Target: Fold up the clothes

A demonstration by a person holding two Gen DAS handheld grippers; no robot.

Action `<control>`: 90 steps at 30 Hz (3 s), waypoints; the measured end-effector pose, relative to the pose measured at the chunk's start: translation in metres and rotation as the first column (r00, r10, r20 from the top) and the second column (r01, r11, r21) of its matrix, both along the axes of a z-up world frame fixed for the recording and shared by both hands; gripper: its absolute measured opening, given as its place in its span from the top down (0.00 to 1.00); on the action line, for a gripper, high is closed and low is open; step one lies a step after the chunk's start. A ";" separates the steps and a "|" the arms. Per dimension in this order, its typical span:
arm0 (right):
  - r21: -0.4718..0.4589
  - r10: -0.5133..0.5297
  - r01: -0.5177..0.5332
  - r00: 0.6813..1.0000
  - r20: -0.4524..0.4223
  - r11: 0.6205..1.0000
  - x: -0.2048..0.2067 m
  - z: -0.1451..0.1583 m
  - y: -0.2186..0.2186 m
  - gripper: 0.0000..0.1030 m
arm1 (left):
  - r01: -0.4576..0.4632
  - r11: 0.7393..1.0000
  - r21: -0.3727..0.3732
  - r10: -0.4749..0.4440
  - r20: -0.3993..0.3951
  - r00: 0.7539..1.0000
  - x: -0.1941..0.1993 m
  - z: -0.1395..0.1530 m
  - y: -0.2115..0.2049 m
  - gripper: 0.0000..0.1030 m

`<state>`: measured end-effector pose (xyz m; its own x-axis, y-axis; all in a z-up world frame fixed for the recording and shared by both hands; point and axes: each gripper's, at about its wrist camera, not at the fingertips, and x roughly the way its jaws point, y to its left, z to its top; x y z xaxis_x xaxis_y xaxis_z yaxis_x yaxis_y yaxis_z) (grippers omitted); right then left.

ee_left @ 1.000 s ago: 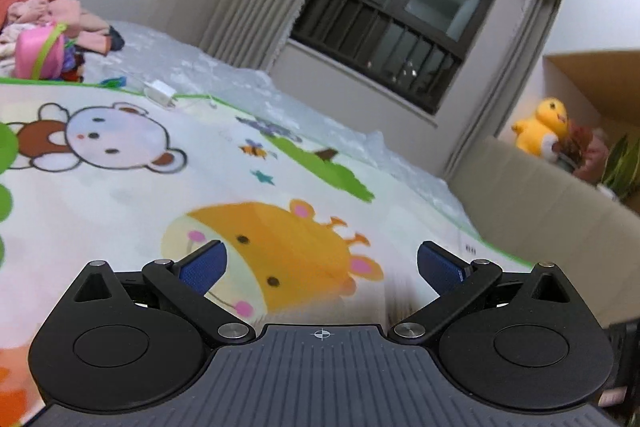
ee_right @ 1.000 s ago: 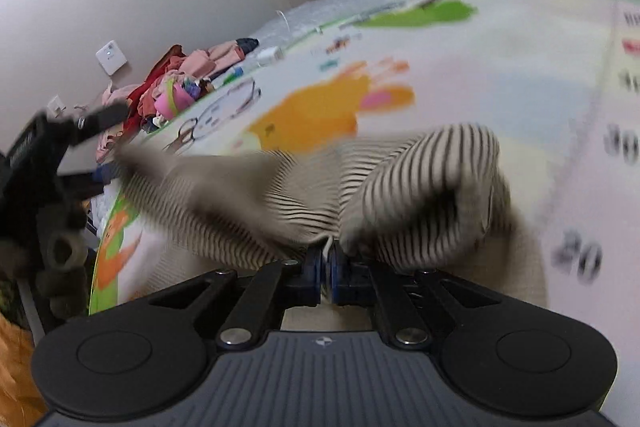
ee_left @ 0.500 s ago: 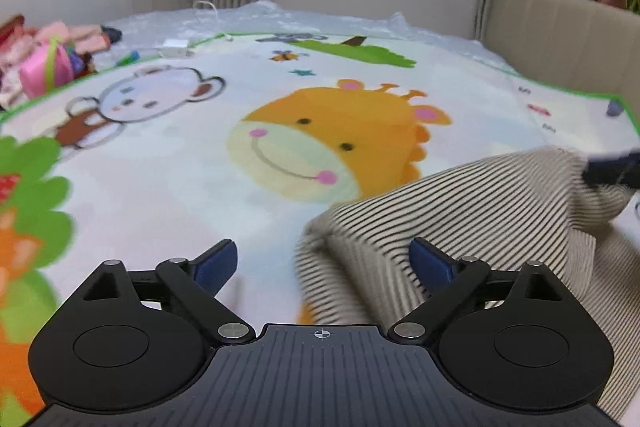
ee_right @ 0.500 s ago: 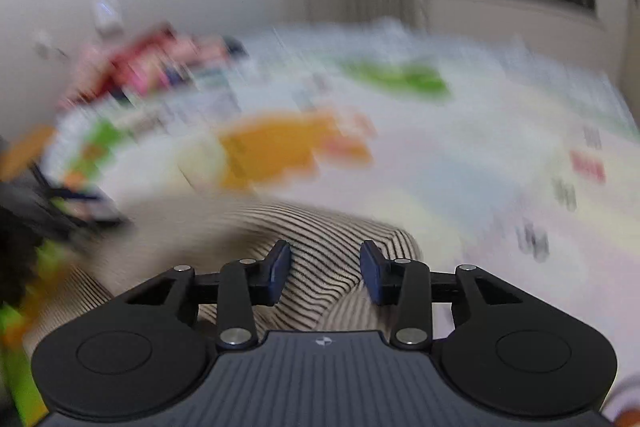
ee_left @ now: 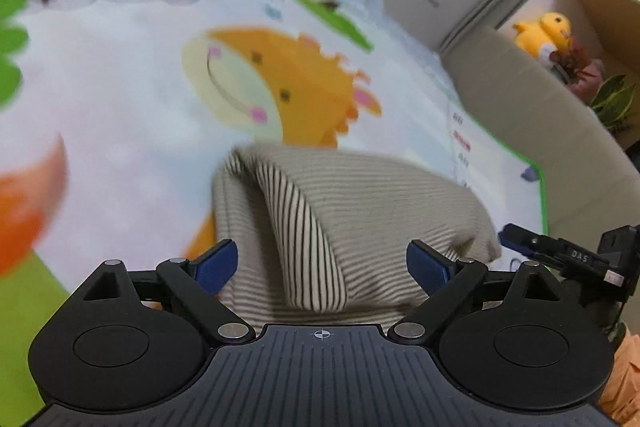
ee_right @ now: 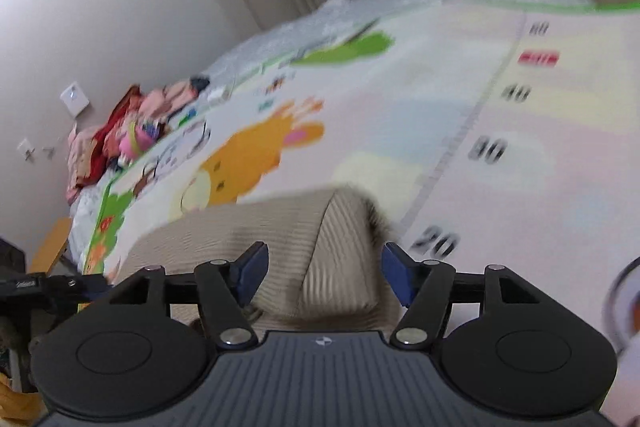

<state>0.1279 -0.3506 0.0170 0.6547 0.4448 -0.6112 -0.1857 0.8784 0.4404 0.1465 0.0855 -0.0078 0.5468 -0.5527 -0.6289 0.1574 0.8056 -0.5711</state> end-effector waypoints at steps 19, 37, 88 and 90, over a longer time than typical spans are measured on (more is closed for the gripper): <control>0.136 0.049 -0.065 0.992 0.119 0.989 0.039 0.039 0.031 0.78 | 0.001 0.995 -0.102 0.016 0.165 0.986 0.057 0.044 -0.008 0.64; -0.017 0.049 -0.048 0.999 0.023 0.999 -0.051 -0.008 0.007 0.55 | 0.004 0.989 0.149 -0.016 0.076 0.997 -0.032 0.004 0.000 0.46; -0.297 0.440 -0.393 0.891 0.109 0.870 -0.051 -0.003 0.102 0.49 | 0.028 0.991 0.128 -0.054 0.205 0.977 -0.013 0.031 -0.034 0.38; -0.278 0.421 -0.381 0.902 0.097 0.882 -0.055 -0.021 0.097 0.48 | 0.073 0.984 0.166 -0.105 0.196 0.975 -0.019 0.024 -0.048 0.38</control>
<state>0.0724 -0.2537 -0.0040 0.5449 0.5367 -0.6442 -0.5914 0.7906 0.1584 0.1270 0.0378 0.0164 0.6253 -0.5086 -0.5919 0.3324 0.8598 -0.3877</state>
